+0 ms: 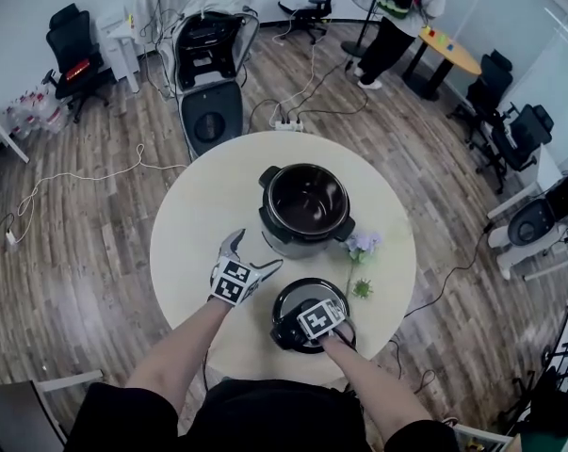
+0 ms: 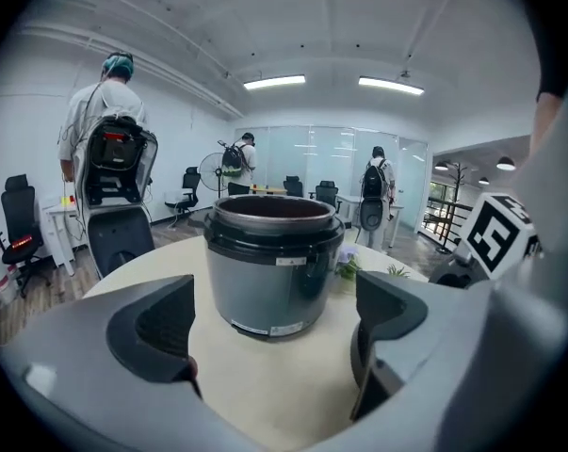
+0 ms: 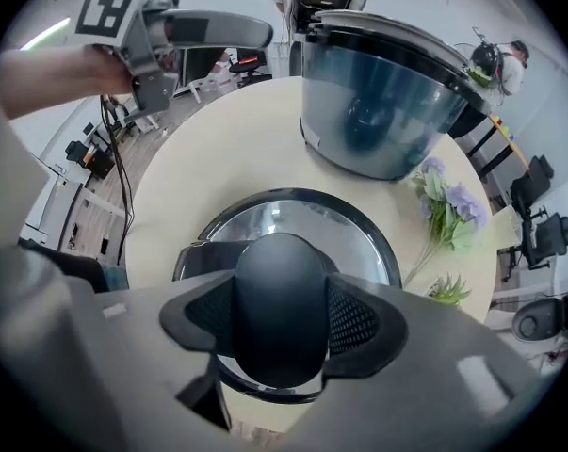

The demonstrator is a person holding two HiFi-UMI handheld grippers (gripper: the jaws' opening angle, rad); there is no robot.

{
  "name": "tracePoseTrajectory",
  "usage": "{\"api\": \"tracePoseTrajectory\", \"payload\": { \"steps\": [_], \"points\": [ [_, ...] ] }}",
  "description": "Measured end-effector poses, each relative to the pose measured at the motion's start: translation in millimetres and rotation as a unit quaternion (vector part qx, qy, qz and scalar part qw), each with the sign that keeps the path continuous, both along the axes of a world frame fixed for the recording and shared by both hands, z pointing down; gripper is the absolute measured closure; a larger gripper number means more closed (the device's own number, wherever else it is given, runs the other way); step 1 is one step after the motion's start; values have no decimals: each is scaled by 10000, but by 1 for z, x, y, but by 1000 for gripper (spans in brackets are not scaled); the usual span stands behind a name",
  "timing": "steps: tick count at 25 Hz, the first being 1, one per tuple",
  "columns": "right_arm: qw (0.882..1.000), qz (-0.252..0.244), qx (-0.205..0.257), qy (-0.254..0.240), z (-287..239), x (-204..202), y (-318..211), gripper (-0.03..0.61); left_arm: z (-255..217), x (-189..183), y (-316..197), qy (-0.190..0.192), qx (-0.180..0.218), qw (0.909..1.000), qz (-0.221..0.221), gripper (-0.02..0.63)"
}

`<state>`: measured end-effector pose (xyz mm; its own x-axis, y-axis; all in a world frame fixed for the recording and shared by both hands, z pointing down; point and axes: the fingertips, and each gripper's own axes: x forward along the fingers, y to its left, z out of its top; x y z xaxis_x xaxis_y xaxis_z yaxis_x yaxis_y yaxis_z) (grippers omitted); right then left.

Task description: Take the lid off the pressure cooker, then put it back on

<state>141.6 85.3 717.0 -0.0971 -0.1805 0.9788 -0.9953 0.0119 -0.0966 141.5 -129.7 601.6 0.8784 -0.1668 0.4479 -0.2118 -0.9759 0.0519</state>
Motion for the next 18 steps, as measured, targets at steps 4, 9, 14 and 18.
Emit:
{"api": "tracePoseTrajectory", "payload": {
  "steps": [4, 9, 14, 18],
  "points": [
    [9994, -50, -202, 277, 9, 5, 2, 291, 33, 16, 3, -270, -129, 9994, 160, 83],
    [9986, -366, -275, 247, 16, 14, 0, 291, 54, 42, 0, -288, -324, 9989, 202, 78],
    [9984, -499, -256, 117, 21, 17, -4, 291, 64, 59, -10, -243, -385, 9987, 214, 78],
    [9978, -617, -233, 67, 22, 18, -6, 291, 67, 67, -15, -184, -367, 9990, 189, 66]
  ]
}}
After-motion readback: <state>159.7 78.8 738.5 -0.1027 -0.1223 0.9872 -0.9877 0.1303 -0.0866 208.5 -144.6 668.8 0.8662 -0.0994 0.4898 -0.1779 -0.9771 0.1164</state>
